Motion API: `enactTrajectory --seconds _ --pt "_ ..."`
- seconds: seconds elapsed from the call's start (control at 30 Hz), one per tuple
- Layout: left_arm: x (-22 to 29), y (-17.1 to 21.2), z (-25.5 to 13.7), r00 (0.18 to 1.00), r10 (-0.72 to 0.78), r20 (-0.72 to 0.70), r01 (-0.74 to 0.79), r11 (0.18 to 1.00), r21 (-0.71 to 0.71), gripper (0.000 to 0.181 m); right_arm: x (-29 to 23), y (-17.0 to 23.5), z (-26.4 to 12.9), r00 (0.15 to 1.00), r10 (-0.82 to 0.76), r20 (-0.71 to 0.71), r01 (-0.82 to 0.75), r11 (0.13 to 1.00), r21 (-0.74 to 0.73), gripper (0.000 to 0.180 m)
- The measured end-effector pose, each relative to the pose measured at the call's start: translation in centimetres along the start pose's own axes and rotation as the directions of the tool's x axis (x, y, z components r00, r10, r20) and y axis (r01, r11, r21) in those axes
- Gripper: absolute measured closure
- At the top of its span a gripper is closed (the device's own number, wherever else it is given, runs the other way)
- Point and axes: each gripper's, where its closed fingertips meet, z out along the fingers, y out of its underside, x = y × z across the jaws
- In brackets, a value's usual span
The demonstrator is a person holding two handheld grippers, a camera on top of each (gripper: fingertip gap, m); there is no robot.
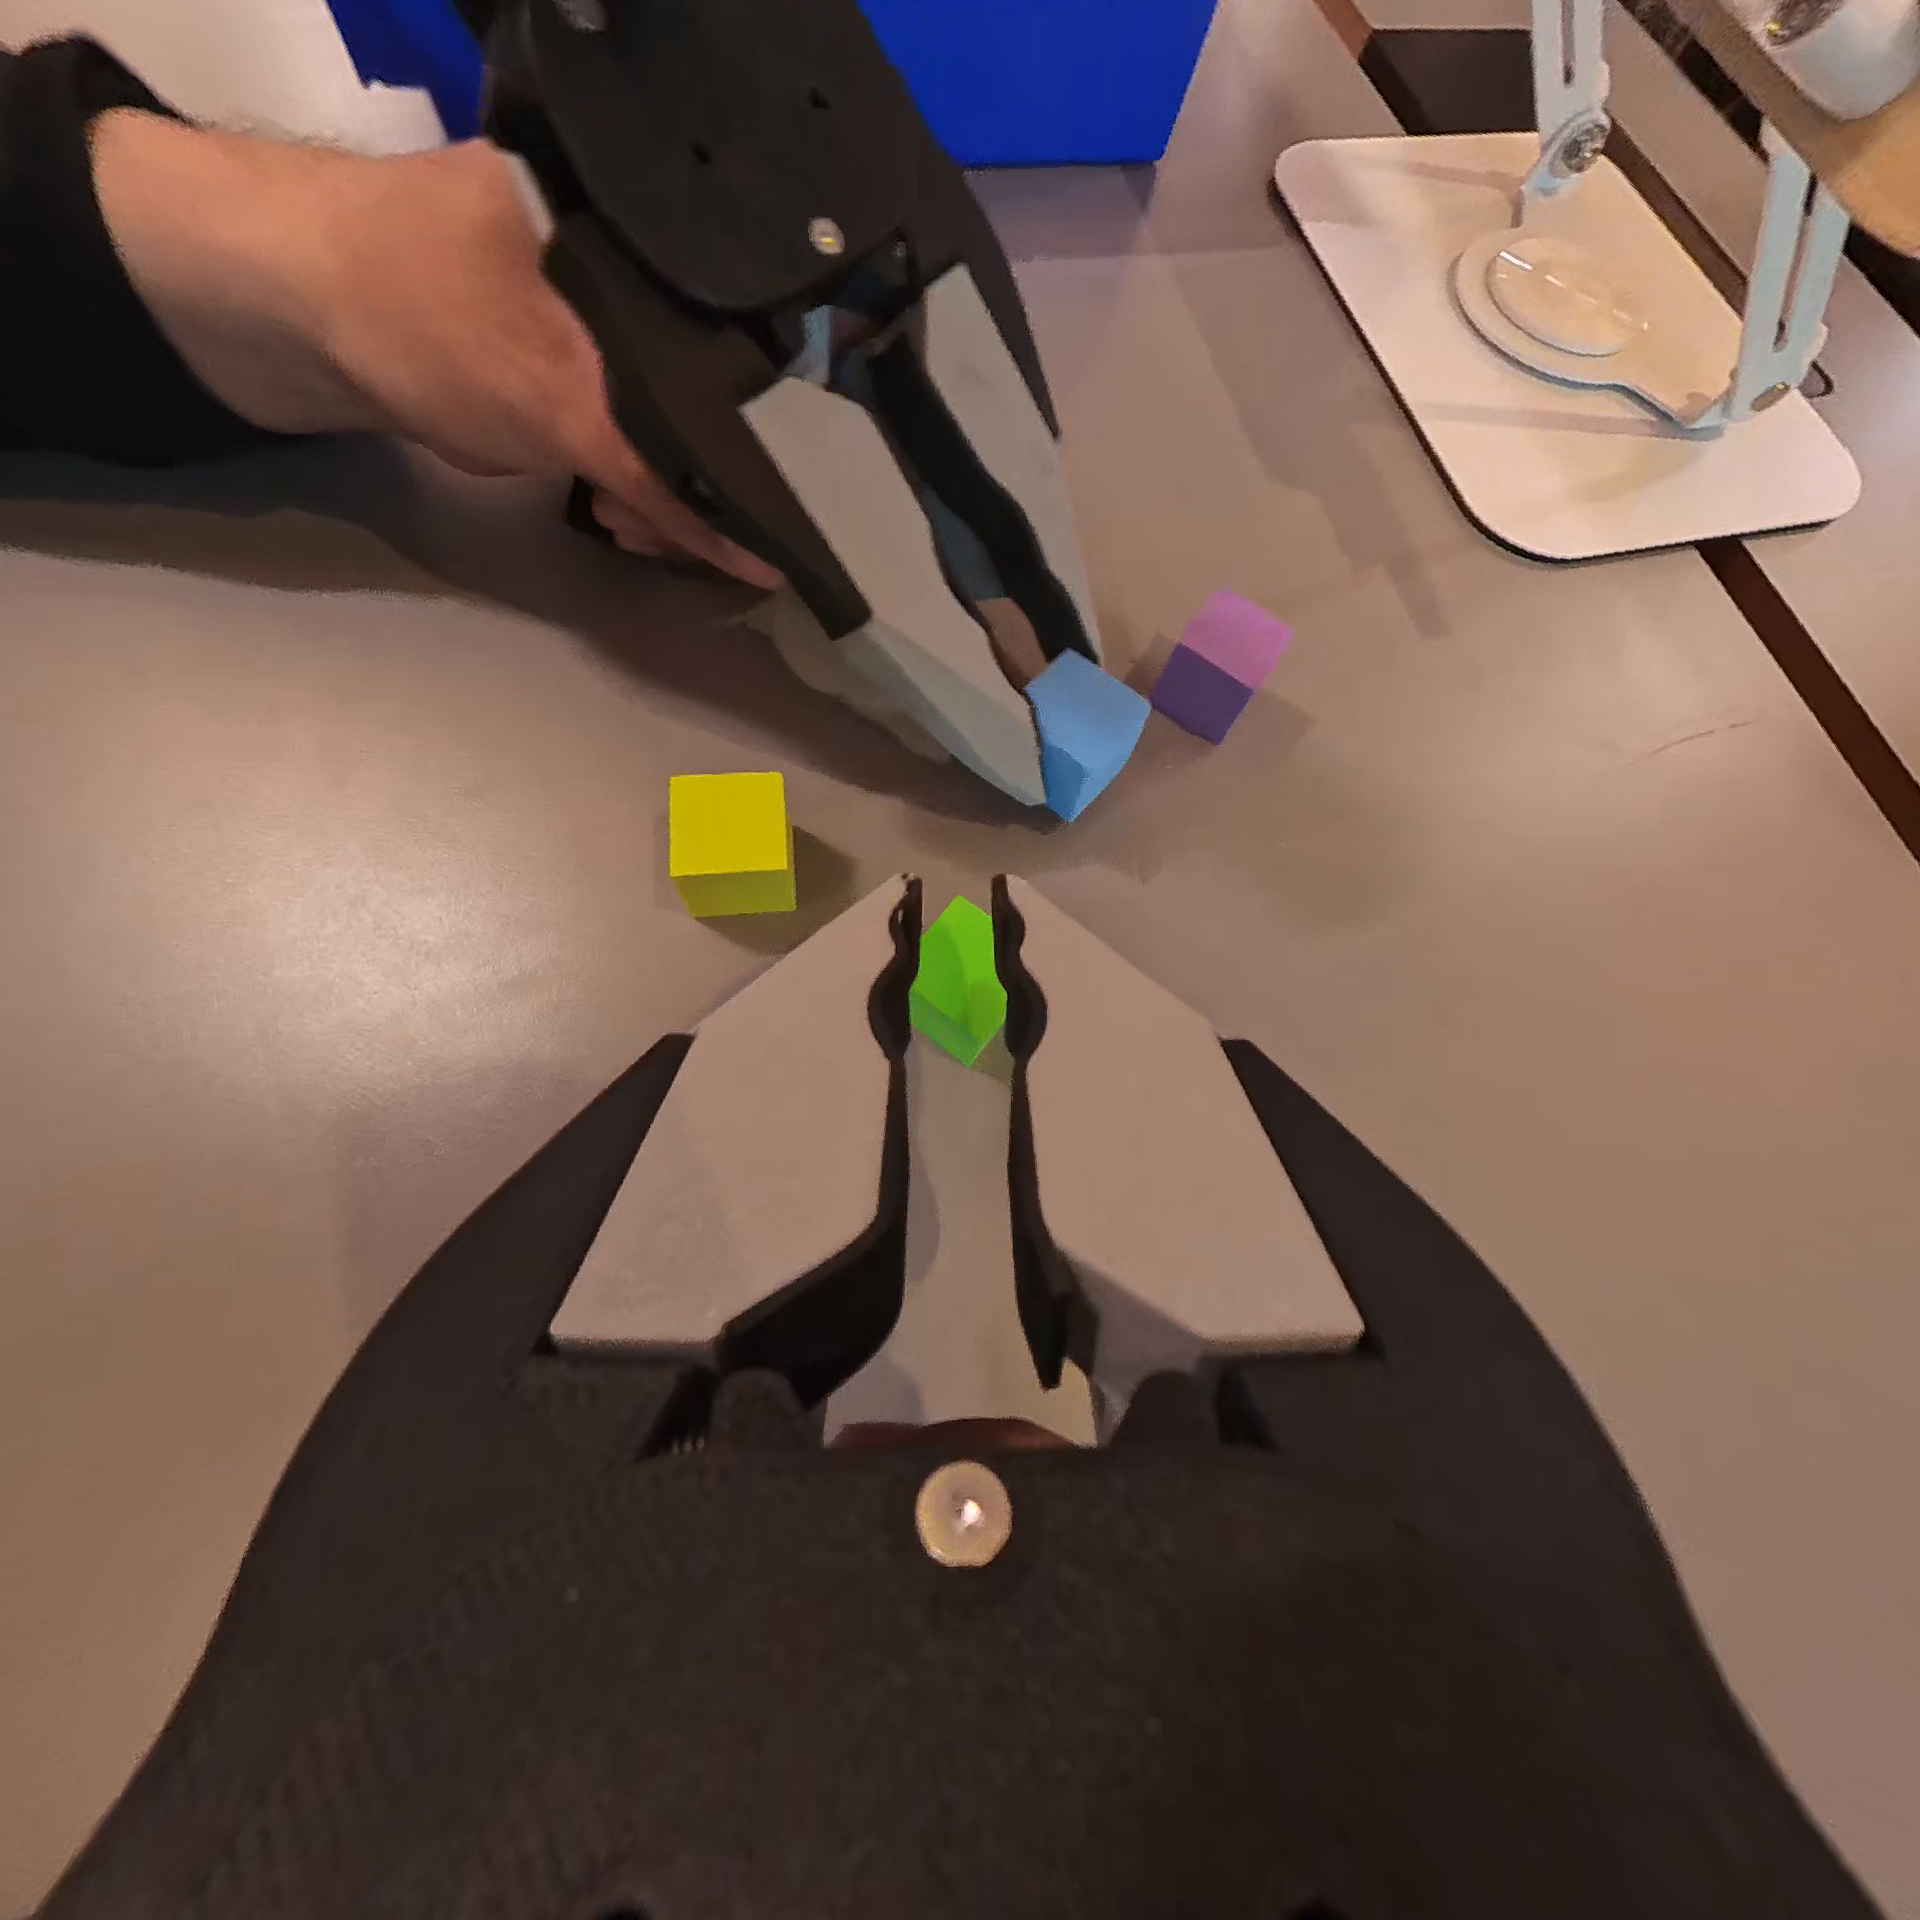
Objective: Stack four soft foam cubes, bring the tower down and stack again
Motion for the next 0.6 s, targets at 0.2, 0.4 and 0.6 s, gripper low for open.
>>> enactTrajectory --seconds 0.2,0.4,0.6 --pt "1.8 -2.3 -3.2 0.943 0.316 0.099 -0.331 0.917 0.222 0.154 2.3 0.1 -0.7 0.977 0.215 -0.015 -0.214 0.975 0.056 0.161" --pt "3.5 -3.7 -5.1 0.803 0.544 0.245 -0.596 0.746 0.298 0.154 0.3 -2.2 -0.7 0.903 0.356 0.241 -0.396 0.906 0.149 0.146" --pt "5.4 -3.5 -5.3 0.675 0.674 0.300 -0.738 0.613 0.284 0.154 -0.7 -4.1 -0.8 0.879 0.363 0.308 -0.433 0.879 0.199 0.145"
